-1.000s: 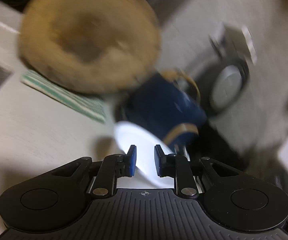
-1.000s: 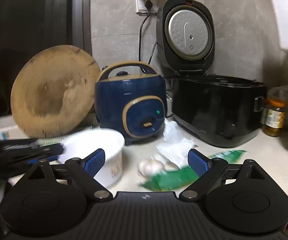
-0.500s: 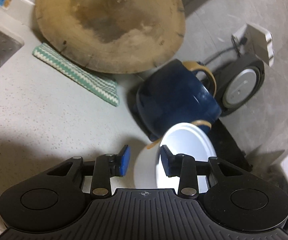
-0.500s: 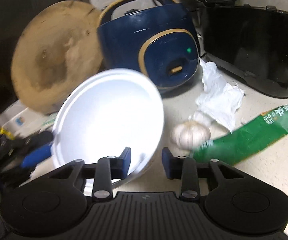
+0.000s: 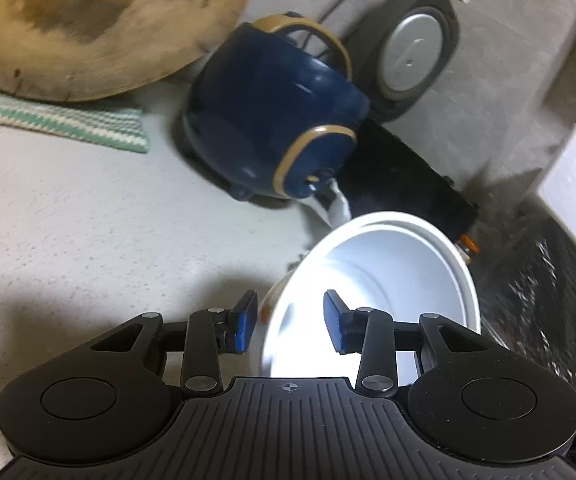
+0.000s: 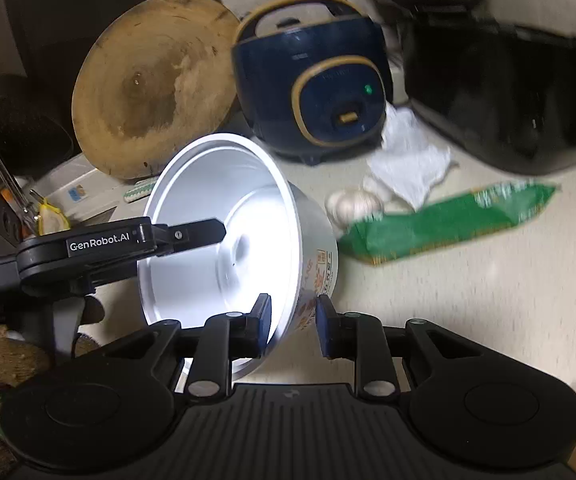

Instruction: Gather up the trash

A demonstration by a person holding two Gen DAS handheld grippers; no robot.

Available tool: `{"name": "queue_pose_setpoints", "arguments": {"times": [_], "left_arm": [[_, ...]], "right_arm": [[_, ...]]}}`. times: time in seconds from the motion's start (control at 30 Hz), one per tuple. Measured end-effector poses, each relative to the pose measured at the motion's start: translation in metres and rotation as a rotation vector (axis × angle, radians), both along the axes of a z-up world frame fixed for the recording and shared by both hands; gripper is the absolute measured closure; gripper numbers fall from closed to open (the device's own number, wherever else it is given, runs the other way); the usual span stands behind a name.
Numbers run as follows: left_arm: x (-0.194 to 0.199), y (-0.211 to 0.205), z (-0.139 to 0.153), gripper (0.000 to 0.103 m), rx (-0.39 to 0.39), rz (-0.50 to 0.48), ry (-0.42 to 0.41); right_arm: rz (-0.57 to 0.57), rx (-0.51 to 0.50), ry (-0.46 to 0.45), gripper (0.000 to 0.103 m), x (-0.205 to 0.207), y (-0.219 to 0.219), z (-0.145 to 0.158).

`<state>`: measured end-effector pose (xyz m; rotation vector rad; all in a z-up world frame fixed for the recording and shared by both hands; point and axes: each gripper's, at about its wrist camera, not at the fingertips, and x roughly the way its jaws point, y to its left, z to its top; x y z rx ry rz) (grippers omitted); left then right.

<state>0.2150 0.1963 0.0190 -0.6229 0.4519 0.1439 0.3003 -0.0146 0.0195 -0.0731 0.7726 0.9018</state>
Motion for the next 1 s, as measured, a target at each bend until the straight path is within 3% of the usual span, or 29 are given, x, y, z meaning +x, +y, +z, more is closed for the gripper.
{"name": "queue_pose_setpoints", "arguments": {"times": [0.2,0.23,0.27,0.3,0.37,0.4,0.43,0.53,0.63,0.67,0.77,0.87,0.93,1.0], "left_arm": [[0.004,-0.004,-0.002,0.063,-0.009,-0.032,0.013],[0.004,-0.004,-0.002,0.066,-0.015,-0.04,0.011],[0.003,-0.005,-0.001,0.075,-0.02,-0.046,0.007],[0.002,-0.004,-0.001,0.075,-0.025,-0.046,0.002],[-0.001,-0.001,-0.001,0.08,-0.066,-0.036,0.002],[-0.003,0.001,-0.001,0.081,-0.084,-0.032,-0.008],[-0.005,0.003,-0.002,0.082,-0.105,-0.044,-0.028],[-0.006,-0.002,0.003,0.082,-0.082,-0.056,-0.055],[-0.011,-0.008,0.01,0.086,0.026,0.038,-0.04],[-0.013,-0.004,0.01,0.087,0.029,0.078,-0.038],[-0.023,0.015,0.009,0.086,-0.012,0.241,-0.004],[-0.027,0.026,0.006,0.086,-0.066,0.299,0.003],[-0.028,0.025,0.007,0.086,-0.053,0.303,0.0],[-0.029,0.025,0.008,0.086,-0.045,0.305,-0.004]], "right_arm": [[-0.016,0.086,0.146,0.079,0.018,-0.021,-0.007],[-0.021,0.107,0.169,0.079,0.022,-0.024,-0.008],[-0.026,0.12,0.171,0.079,0.025,-0.027,-0.008],[-0.037,0.121,0.146,0.078,0.025,-0.029,-0.006],[-0.071,0.095,0.039,0.059,0.02,-0.031,0.0],[-0.096,0.091,-0.009,0.036,0.018,-0.034,0.004],[-0.122,0.109,-0.039,0.026,0.017,-0.039,0.008],[-0.144,0.18,-0.077,0.023,0.023,-0.051,0.019],[-0.157,0.174,-0.12,0.022,0.029,-0.042,0.022],[-0.127,0.184,-0.112,0.022,0.031,-0.037,0.021],[0.061,0.233,-0.041,0.022,0.035,-0.024,0.018],[0.103,0.301,-0.03,0.022,0.036,-0.023,0.022],[0.015,0.296,-0.048,0.021,0.047,-0.02,0.028],[-0.176,0.209,-0.088,0.02,0.066,-0.009,0.027]]}}
